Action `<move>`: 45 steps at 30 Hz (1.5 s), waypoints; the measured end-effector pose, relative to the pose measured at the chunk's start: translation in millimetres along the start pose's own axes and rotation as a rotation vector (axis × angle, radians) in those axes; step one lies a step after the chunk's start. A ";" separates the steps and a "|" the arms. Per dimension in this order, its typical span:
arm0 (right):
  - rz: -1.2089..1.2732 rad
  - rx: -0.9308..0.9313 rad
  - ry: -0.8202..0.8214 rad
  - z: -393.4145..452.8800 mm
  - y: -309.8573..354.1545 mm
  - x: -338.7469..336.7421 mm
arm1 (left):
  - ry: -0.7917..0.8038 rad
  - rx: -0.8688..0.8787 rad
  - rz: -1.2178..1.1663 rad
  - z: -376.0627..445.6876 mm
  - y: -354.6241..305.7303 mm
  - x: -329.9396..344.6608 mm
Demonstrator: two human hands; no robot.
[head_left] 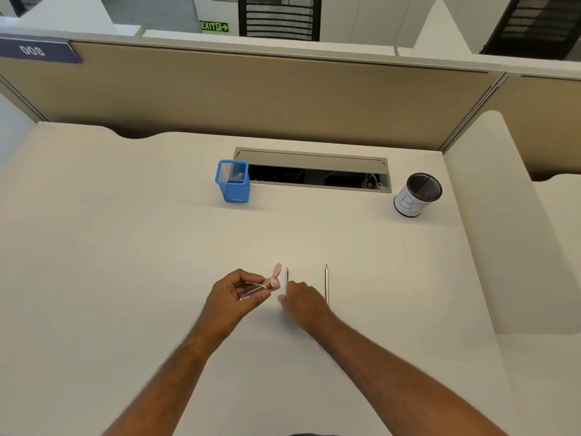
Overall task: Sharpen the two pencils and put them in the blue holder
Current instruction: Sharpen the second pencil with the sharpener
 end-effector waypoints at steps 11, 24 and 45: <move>0.478 -0.085 -0.018 -31.1 -33.5 -23.7 | 0.011 0.013 -0.014 3.4 -5.0 -1.1; 0.682 -0.202 -0.227 -83.6 -70.3 -79.1 | 0.023 0.036 -0.028 -0.7 -8.6 9.7; 0.873 -0.160 -0.101 -105.7 -68.8 -80.4 | 0.218 0.094 0.111 -10.8 -39.9 17.0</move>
Point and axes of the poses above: each hand's wrist, its own z-axis towards the middle knuckle, its own x-axis out of the palm, y = z × x, the point moved 3 cm from there along z, towards the middle knuckle, and after that the axes turned 3 degrees about x, right-handed, at the moved point
